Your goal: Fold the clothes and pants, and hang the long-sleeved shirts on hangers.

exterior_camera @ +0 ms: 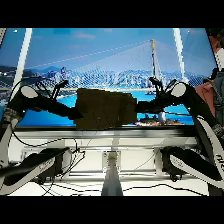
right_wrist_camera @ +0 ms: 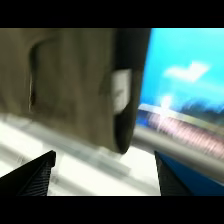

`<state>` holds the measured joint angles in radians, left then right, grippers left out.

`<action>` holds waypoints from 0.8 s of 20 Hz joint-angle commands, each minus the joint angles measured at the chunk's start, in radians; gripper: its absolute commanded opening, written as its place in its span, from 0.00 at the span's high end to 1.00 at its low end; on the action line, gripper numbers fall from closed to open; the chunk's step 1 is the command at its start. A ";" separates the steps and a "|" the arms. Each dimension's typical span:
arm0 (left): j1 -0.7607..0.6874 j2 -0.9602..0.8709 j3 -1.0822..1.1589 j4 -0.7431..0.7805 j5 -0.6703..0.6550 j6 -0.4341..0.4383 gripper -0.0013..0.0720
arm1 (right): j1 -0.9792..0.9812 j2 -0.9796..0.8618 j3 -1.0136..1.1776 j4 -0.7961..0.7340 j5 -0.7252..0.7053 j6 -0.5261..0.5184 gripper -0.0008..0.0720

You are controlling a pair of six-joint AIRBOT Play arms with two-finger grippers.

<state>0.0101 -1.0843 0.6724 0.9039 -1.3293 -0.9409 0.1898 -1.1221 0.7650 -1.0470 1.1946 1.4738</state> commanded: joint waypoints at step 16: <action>-0.014 0.000 -0.024 -0.135 0.219 -0.002 0.09 | -0.122 -0.343 0.032 0.415 -0.088 -0.341 0.27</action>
<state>-0.0040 -1.0843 0.6491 0.7712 -1.1126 -0.9424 0.0334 -1.4120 0.7944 -0.7628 1.2018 1.1767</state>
